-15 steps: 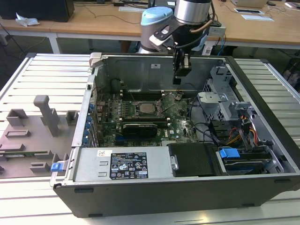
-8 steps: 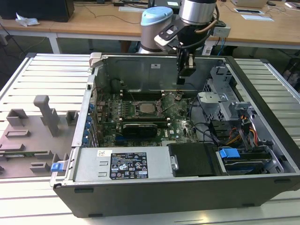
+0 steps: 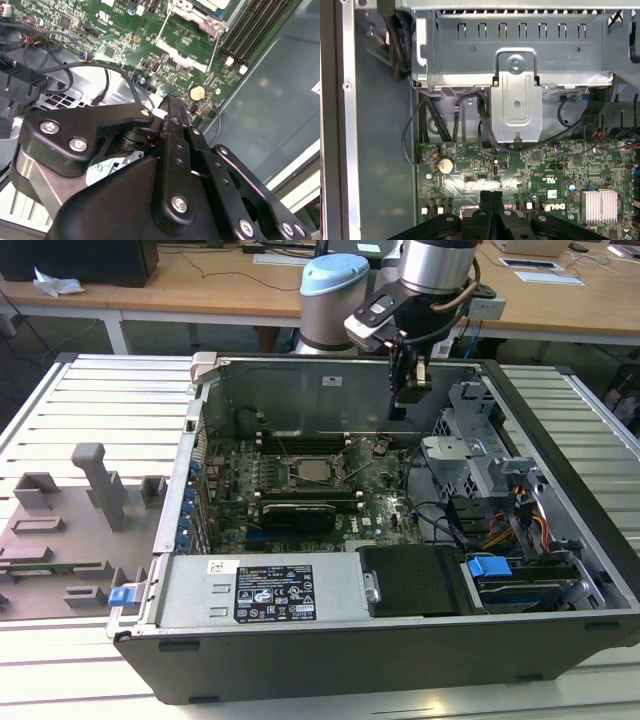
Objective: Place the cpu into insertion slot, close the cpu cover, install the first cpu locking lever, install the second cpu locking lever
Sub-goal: 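Close the cpu cover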
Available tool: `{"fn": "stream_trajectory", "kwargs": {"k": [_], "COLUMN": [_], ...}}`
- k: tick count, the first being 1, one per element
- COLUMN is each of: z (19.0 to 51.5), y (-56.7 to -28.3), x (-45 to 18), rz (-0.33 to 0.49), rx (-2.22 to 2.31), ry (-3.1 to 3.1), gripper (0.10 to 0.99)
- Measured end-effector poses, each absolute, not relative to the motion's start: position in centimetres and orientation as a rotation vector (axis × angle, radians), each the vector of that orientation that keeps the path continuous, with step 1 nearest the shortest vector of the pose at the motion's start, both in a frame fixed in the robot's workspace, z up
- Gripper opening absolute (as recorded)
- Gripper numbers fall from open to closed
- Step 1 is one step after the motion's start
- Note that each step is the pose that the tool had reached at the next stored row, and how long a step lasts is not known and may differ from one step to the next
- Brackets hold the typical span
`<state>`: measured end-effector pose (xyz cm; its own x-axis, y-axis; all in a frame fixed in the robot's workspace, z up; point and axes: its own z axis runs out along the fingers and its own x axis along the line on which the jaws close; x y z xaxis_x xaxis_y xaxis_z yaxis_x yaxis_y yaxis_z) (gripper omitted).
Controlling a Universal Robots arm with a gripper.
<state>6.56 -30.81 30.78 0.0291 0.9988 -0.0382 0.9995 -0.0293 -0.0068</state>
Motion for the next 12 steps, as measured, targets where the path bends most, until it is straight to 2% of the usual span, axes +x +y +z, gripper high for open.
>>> {"fn": "stream_trajectory", "kwargs": {"k": [12], "z": [30.8], "y": [-30.7], "x": [8.3], "rz": [-0.052], "rx": [2.238], "ry": [2.174], "gripper": [0.106]}}
